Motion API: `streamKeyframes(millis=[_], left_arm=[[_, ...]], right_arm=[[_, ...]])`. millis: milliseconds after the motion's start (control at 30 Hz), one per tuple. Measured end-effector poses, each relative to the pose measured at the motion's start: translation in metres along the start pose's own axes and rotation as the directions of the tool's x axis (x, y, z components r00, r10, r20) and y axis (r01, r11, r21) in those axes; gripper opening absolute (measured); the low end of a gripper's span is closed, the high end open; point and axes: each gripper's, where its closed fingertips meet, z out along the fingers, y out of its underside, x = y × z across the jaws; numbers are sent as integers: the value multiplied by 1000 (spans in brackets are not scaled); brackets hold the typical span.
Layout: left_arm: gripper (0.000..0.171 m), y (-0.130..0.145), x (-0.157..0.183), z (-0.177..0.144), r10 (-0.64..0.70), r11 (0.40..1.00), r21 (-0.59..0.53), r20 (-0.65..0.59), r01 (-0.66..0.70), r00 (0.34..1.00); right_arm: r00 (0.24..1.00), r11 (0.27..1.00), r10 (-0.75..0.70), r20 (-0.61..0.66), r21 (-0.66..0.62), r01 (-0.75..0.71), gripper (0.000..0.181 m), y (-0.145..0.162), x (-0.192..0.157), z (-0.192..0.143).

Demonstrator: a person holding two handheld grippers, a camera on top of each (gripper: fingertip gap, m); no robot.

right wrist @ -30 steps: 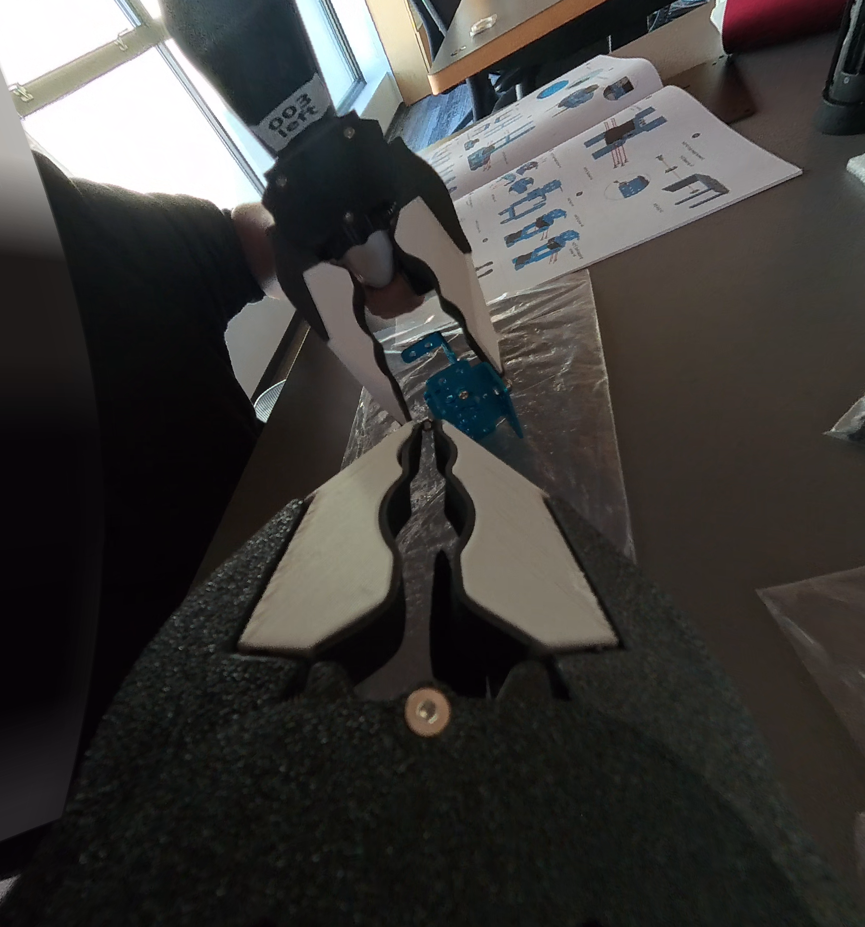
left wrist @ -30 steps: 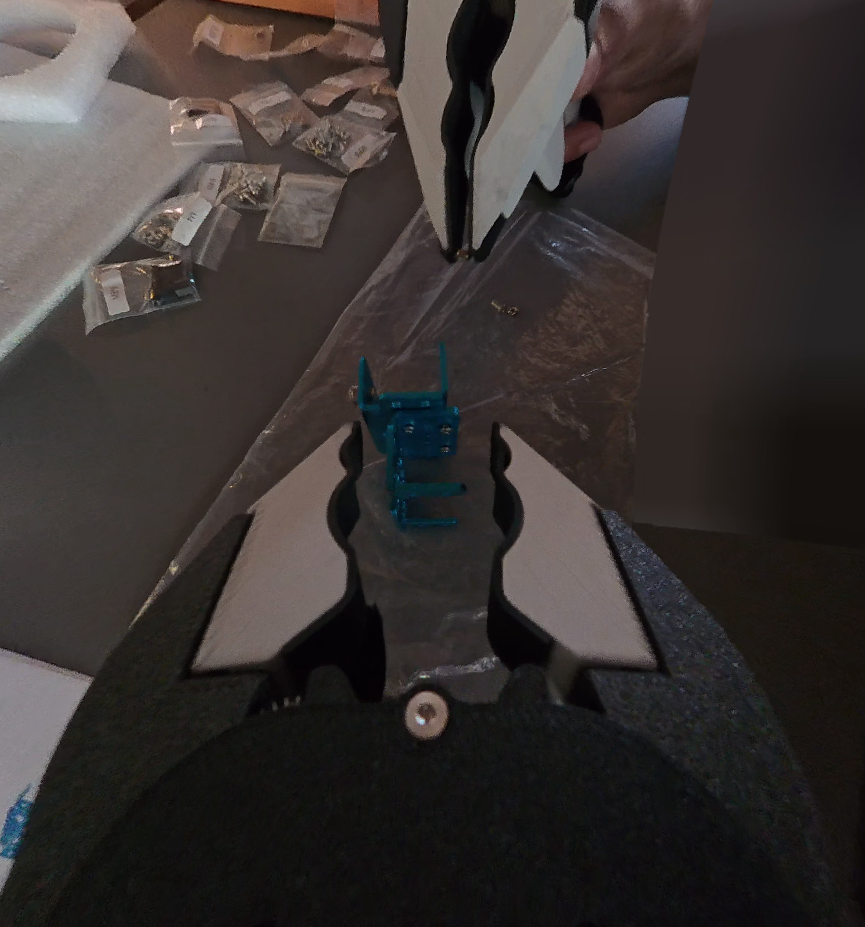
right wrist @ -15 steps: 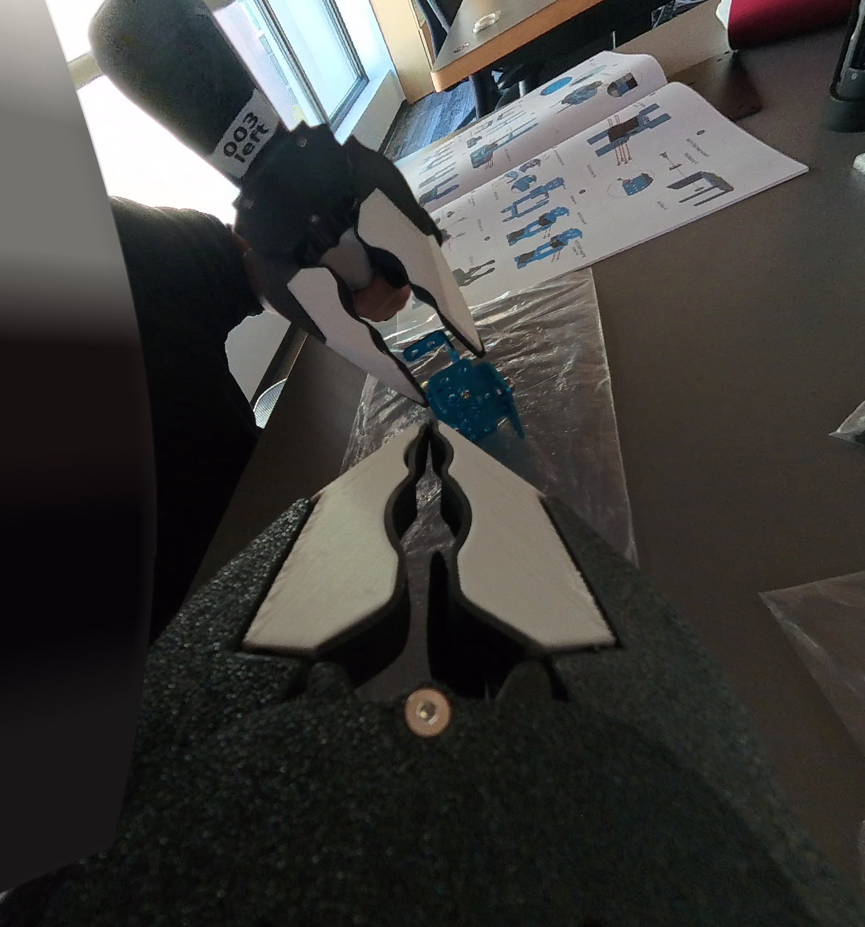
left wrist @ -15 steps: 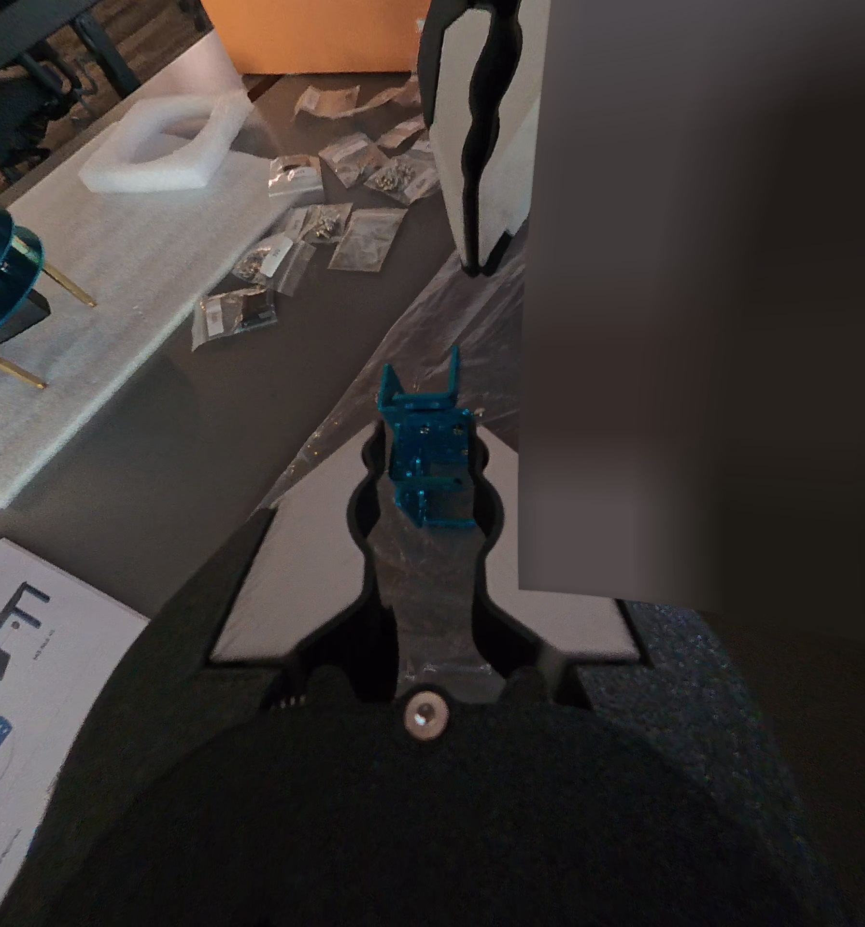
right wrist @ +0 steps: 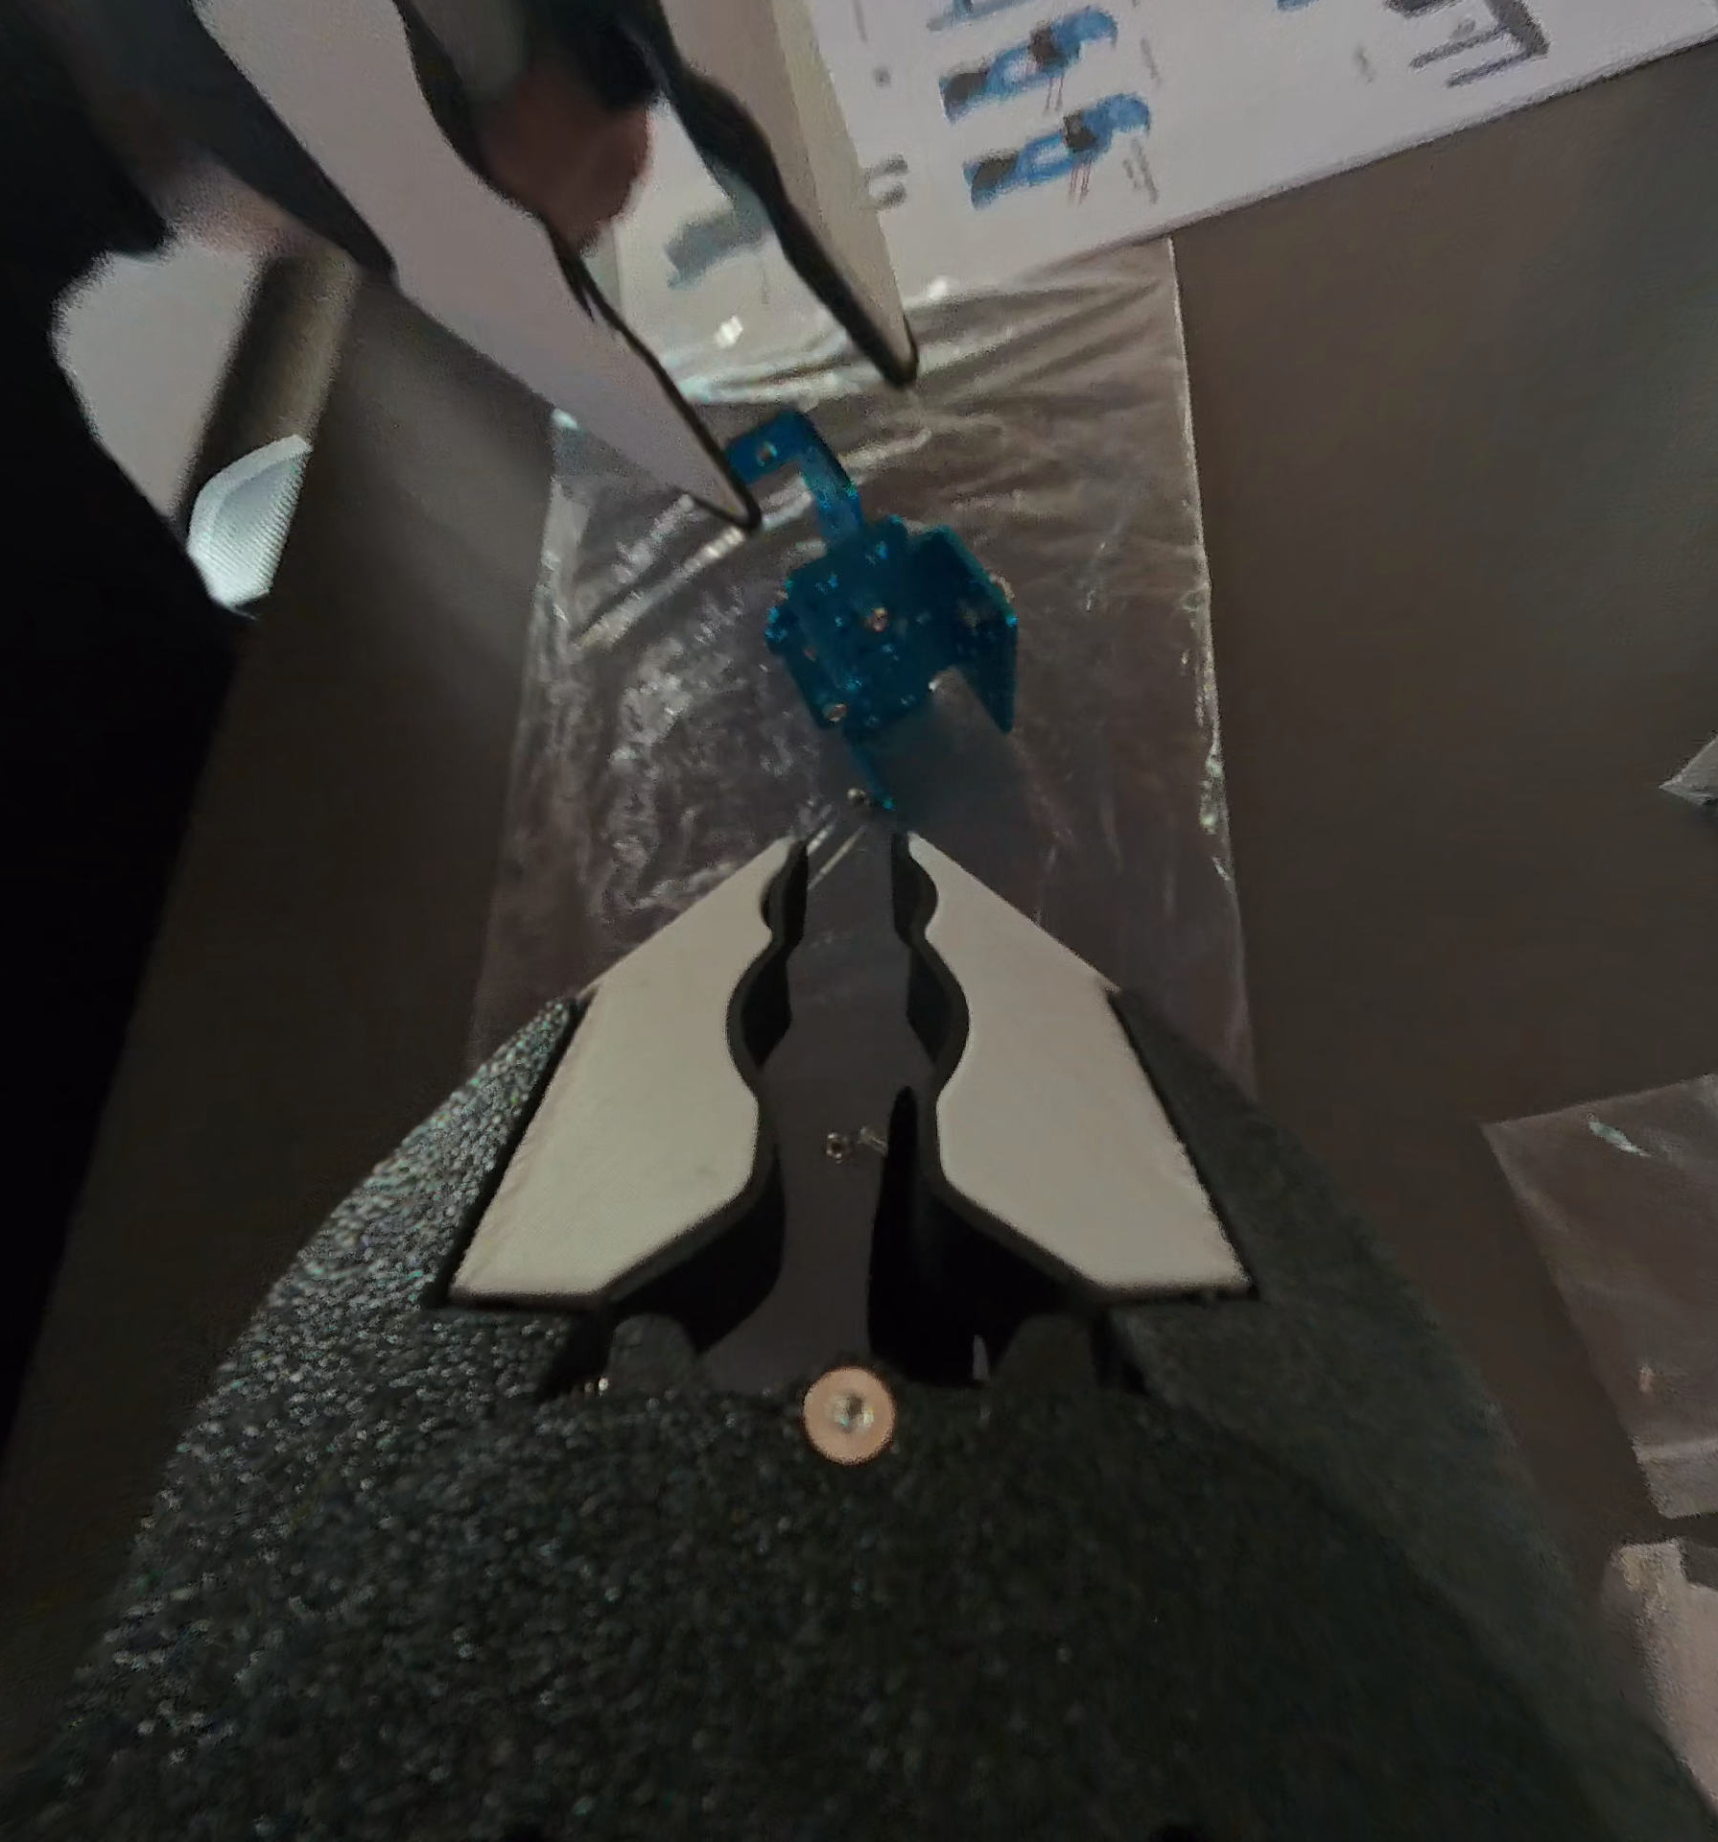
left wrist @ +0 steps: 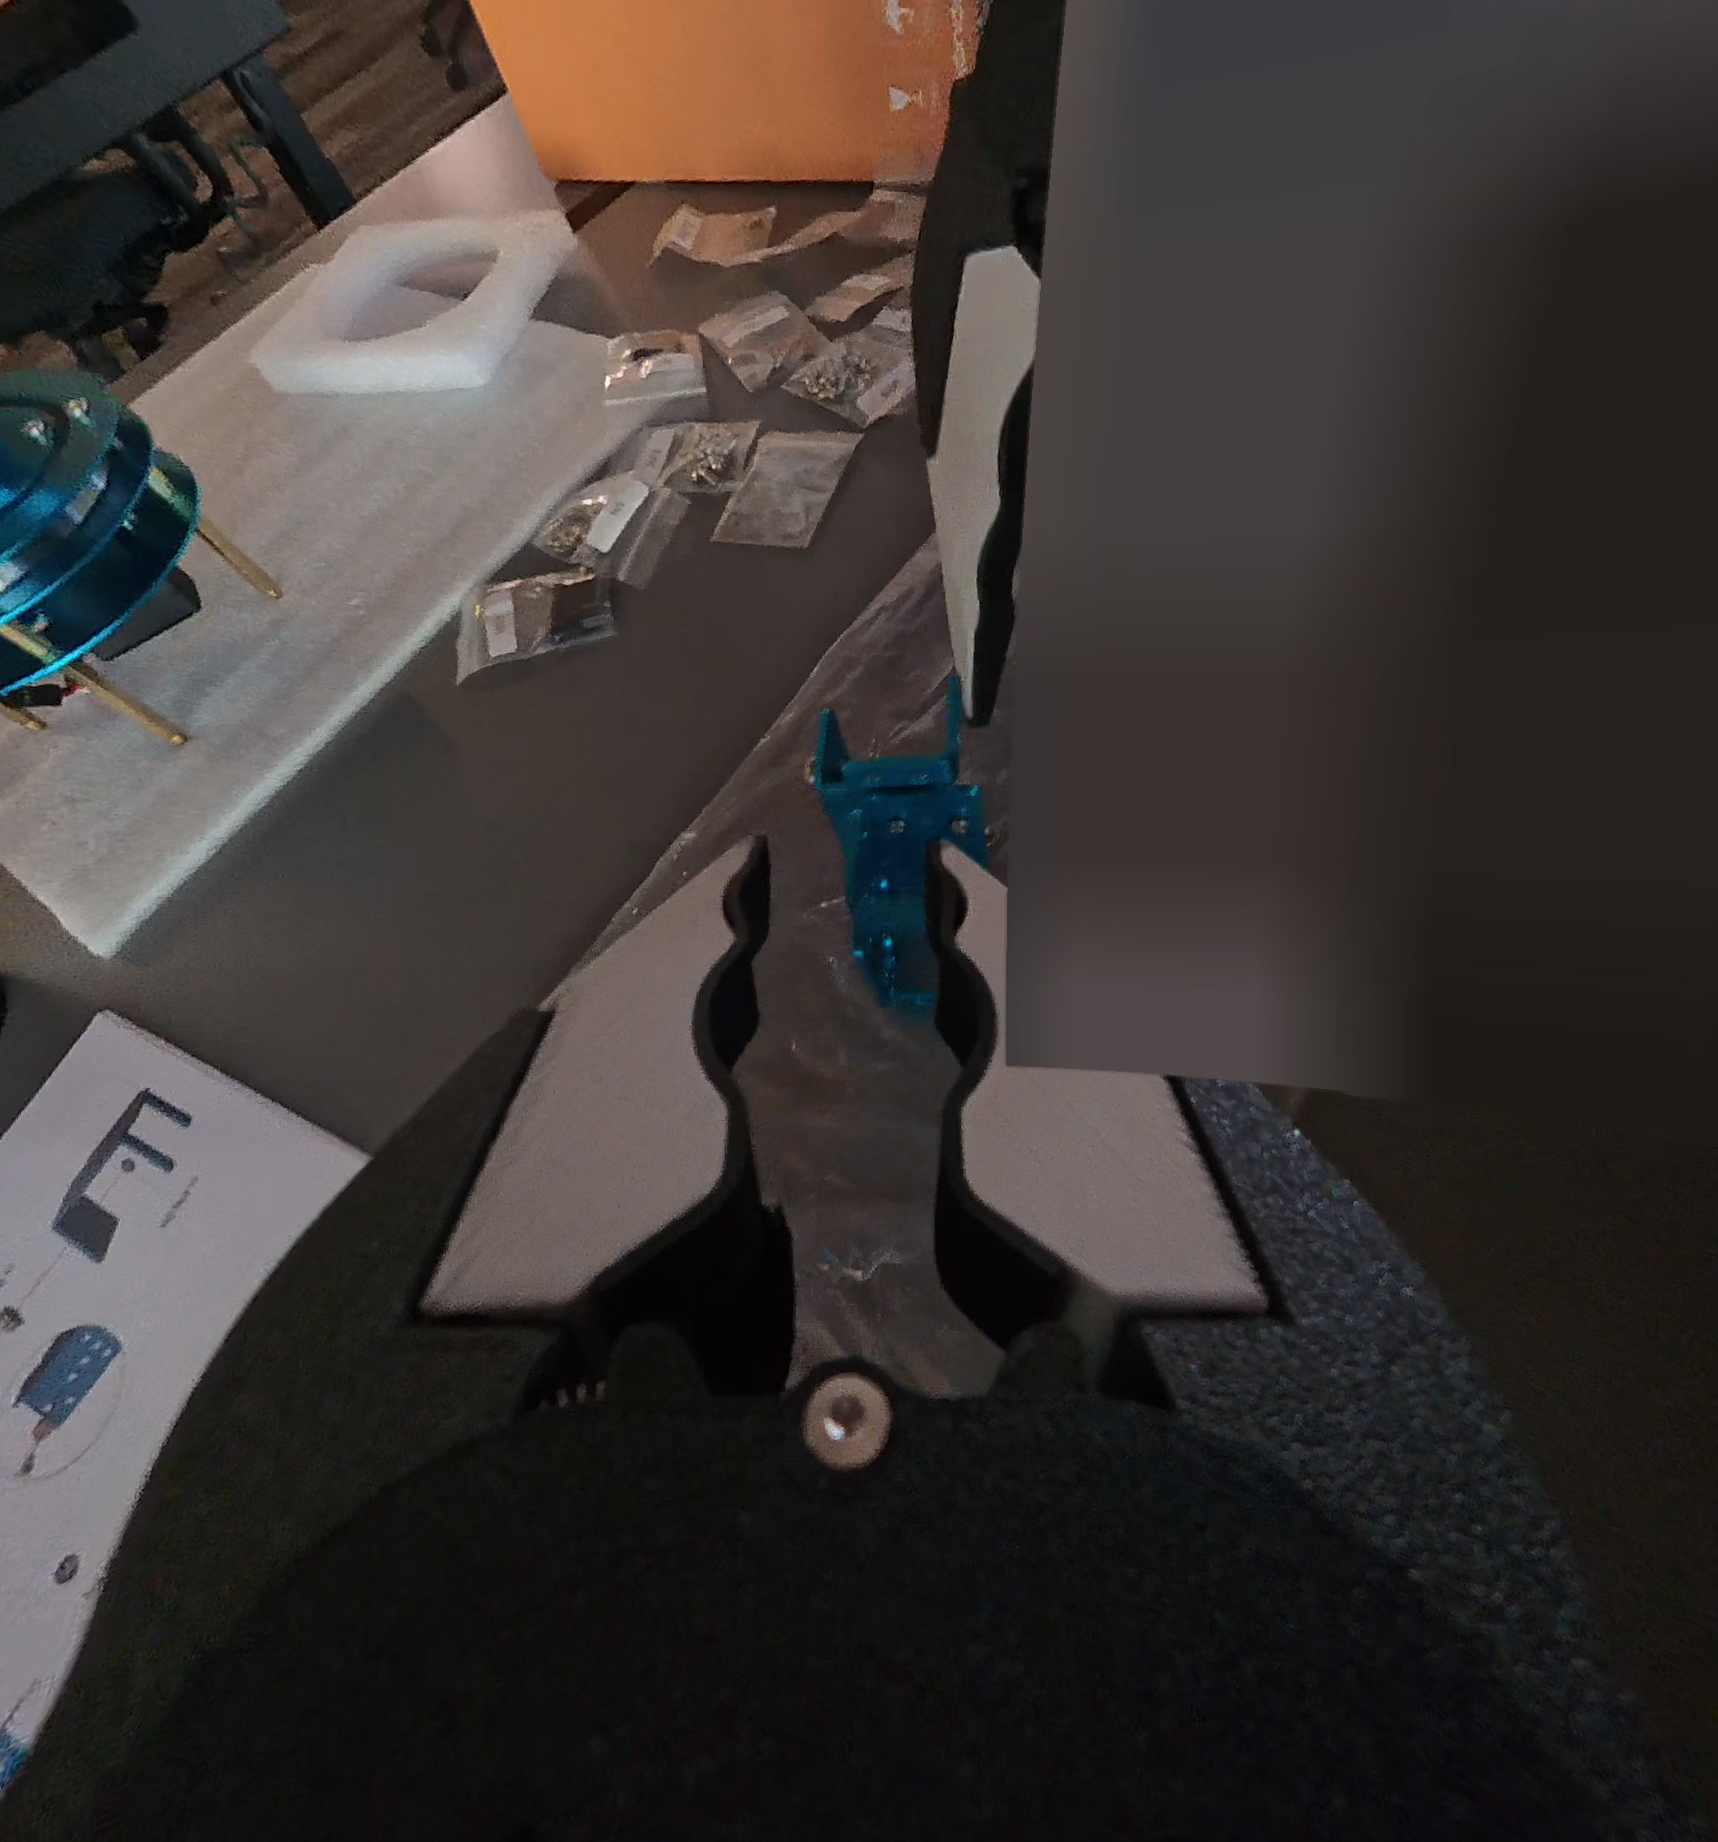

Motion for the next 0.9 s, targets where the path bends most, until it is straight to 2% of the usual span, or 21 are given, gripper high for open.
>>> streamKeyframes(millis=[33,167,333,500,567,600,767,900], left_arm=[[31,2,-1,-1,-10,1000,-1,-7,10,1000],[29,5,2,-3,-64,998,12,-75,65,995],[32,4,6,-8,-87,995,36,-113,92,990],[39,10,15,-6,-65,998,13,-182,69,981],[36,13,16,0,-33,999,6,-183,35,983],[26,13,13,2,-23,1000,4,-163,24,986],[25,10,4,0,-35,999,-6,-143,35,989],[25,7,-4,-5,-1,999,-53,-122,-6,992]], right_arm=[[999,999,-20,-34,-31,19,16,2,3,4],[997,998,-58,-55,-17,58,15,-11,0,12],[999,996,-33,24,80,31,14,-34,-13,3],[998,997,-15,67,82,10,3,-35,-14,3],[997,996,-27,76,88,20,2,-36,-14,4],[996,996,-27,86,88,20,2,-36,-15,4],[996,996,-34,81,84,28,2,-40,-10,7],[994,997,-37,101,78,29,2,-46,-6,12]])
